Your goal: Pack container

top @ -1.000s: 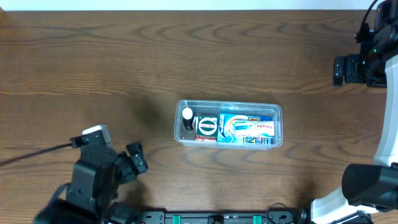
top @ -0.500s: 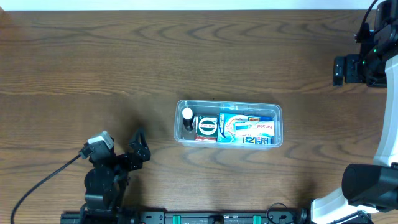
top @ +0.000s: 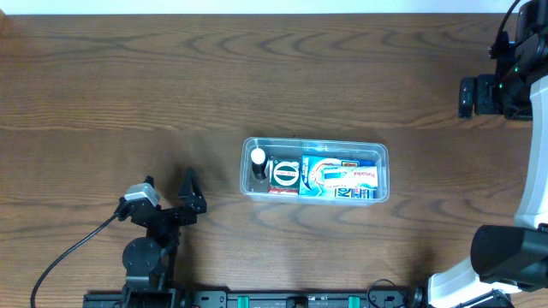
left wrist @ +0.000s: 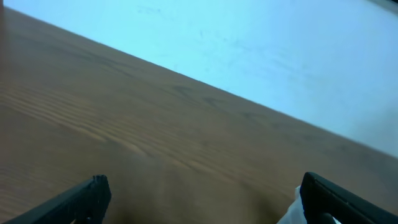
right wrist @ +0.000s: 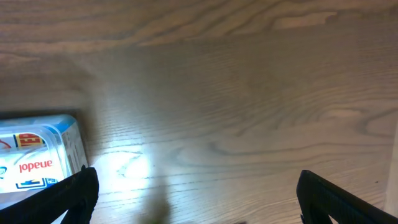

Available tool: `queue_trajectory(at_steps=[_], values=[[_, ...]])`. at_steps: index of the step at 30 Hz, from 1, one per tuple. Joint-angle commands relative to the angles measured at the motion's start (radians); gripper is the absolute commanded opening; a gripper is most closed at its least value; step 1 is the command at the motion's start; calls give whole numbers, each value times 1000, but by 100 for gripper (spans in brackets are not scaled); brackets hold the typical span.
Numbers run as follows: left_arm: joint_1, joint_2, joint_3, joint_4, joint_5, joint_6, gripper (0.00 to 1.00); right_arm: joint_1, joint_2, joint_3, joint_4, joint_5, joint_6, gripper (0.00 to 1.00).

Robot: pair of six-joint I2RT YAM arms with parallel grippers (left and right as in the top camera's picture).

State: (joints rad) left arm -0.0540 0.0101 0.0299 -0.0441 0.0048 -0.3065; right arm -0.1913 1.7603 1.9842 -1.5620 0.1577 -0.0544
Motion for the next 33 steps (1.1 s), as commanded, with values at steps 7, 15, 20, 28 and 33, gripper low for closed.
queue_trajectory(at_steps=[7,15,20,28,33], values=[[5,0,-26,-26,3,182,98,-5,-15,11,-1,11,13,99],[5,4,-26,-26,3,182,98,-5,-15,11,-1,11,13,99],[5,8,-26,-26,3,182,98,-5,-15,11,0,11,13,99],[5,8,-26,-26,3,182,98,-5,-15,11,0,11,13,99],[5,8,-26,-26,3,182,98,-5,-23,11,-1,11,13,99]])
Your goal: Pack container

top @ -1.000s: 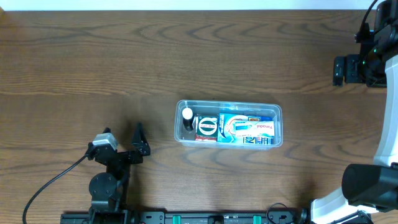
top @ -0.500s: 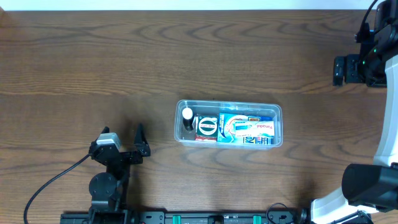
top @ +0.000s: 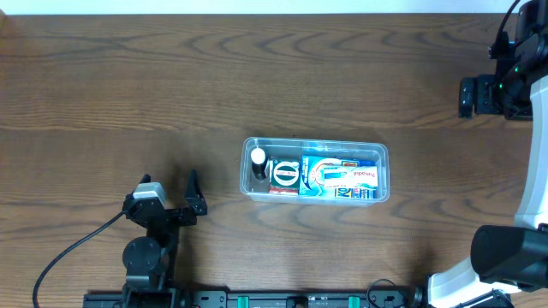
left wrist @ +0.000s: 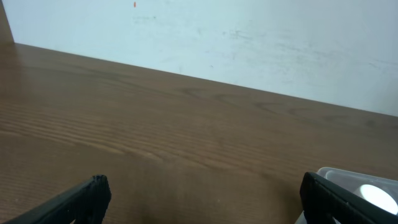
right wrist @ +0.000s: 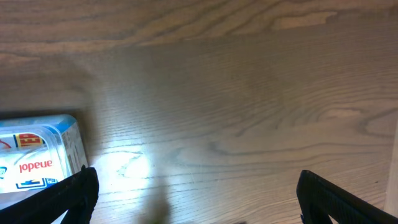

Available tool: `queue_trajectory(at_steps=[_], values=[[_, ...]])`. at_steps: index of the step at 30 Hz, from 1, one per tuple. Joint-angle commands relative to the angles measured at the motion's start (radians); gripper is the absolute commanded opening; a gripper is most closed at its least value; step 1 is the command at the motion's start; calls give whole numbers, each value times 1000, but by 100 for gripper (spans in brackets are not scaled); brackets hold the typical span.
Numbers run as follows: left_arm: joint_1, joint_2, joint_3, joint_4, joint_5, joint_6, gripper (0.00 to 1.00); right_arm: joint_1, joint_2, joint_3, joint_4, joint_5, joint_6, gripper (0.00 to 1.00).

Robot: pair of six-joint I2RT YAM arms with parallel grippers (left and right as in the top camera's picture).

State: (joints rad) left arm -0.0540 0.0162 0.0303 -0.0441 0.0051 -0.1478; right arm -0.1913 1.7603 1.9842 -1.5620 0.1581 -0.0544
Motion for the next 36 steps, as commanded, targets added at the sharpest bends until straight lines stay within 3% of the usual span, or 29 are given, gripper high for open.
queue_trajectory(at_steps=[1,13,21,32,36], values=[[5,2,-26,-26,3,24,98,-1,-35,11,0,10,13,99],[5,2,-26,-26,3,24,98,233,-370,11,-1,10,13,99],[5,2,-26,-26,3,24,98,262,-634,-27,-1,10,13,99],[5,2,-26,-26,3,24,98,262,-1001,-427,3,-14,9,99],[5,2,-26,-26,3,24,98,262,-1128,-583,151,-67,10,99]])
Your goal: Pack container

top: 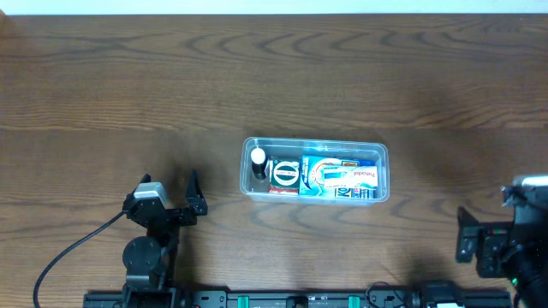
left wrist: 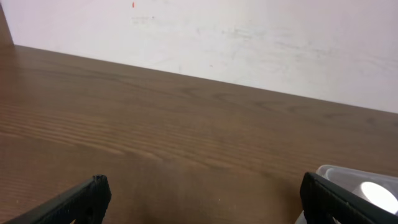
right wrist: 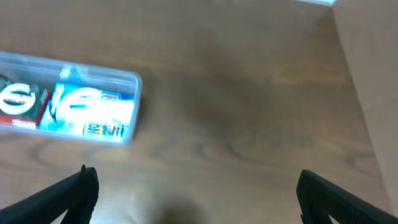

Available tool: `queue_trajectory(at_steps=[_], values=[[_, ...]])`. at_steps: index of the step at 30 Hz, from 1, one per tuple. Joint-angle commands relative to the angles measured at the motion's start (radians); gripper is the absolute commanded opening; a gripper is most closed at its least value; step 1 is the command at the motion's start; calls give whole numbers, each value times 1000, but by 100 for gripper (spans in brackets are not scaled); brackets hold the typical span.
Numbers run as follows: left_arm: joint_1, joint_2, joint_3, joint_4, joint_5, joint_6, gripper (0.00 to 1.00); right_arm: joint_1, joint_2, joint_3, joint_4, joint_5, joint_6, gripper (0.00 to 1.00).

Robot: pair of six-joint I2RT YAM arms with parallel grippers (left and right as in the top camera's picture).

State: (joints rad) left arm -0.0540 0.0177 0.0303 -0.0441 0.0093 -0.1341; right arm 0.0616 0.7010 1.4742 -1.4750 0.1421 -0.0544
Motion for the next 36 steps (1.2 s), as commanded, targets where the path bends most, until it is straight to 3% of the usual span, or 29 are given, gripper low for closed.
queue_trajectory(at_steps=[1,8,21,26,36], values=[[5,0,-26,-26,-2,10,98,9,-106,-127,143,-78,10,99],[5,0,-26,-26,-2,10,98,10,-367,-565,731,-275,10,99],[5,0,-26,-26,-1,10,98,13,-606,-1133,1336,-307,155,99],[5,0,-26,-26,-2,10,98,13,-658,-1274,1443,-270,155,99],[5,0,-26,-26,-2,10,98,13,-696,-1403,1461,-111,233,99]])
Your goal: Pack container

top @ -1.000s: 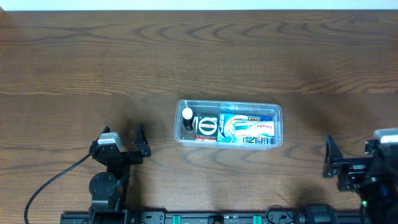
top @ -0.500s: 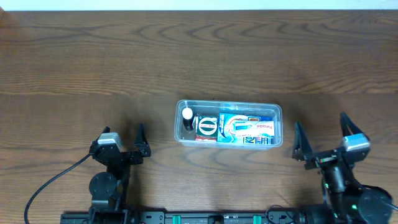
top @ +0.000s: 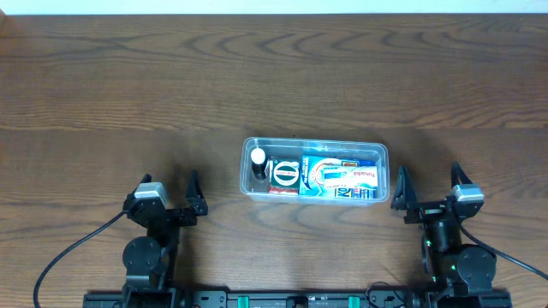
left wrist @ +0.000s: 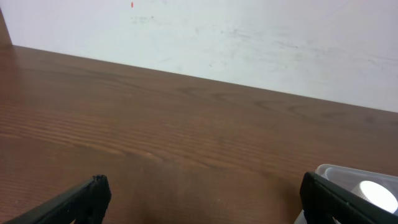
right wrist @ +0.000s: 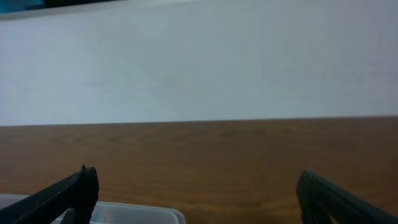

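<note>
A clear plastic container lies at the table's middle, holding a white-capped bottle, a round black-and-white item on a red pack and a blue box. Low at the front left, my left gripper is open and holds nothing. In the left wrist view the gripper faces bare wood, with the container's corner beside its right finger. My right gripper is open and empty just right of the container. Its own view shows the gripper level, with the container rim at lower left.
The brown wooden table runs back to a white wall. Both arm bases sit on a black rail along the front edge. A black cable trails from the left arm.
My right arm has moved from the front right corner, where it looked down on the container, to a level pose just right of the container. The left arm has not moved.
At first my right gripper was at the far right back of the table and the left gripper stood skewed at the front left. The left then sat squared and level. The right arm came to the front right corner and now rests beside the container.
</note>
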Available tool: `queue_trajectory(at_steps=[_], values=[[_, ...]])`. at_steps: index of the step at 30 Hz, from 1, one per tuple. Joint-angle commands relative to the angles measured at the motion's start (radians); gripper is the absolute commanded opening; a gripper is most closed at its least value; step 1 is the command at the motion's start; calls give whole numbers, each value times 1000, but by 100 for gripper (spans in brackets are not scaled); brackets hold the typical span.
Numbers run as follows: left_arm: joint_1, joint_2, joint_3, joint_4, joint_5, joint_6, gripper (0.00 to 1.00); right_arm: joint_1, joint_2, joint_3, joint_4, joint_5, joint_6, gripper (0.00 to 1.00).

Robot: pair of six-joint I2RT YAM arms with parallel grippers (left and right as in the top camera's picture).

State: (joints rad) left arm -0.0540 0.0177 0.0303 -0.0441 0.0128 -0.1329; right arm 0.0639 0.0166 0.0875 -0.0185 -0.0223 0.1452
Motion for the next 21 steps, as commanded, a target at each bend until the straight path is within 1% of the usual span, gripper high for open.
queue_trajectory(at_steps=[1,7,10,14,21], values=[[5,0,-26,-26,-5,9,98,10,-12,-24,4,55,32,99],[5,0,-26,-26,-5,9,98,10,-12,-80,3,56,6,99],[5,0,-26,-26,-5,9,98,10,-12,-82,-55,55,-5,99],[5,0,-26,-26,-5,9,98,10,-12,-82,-56,29,-86,99],[5,0,-26,-26,-5,9,98,10,-12,-82,-56,26,-117,99]])
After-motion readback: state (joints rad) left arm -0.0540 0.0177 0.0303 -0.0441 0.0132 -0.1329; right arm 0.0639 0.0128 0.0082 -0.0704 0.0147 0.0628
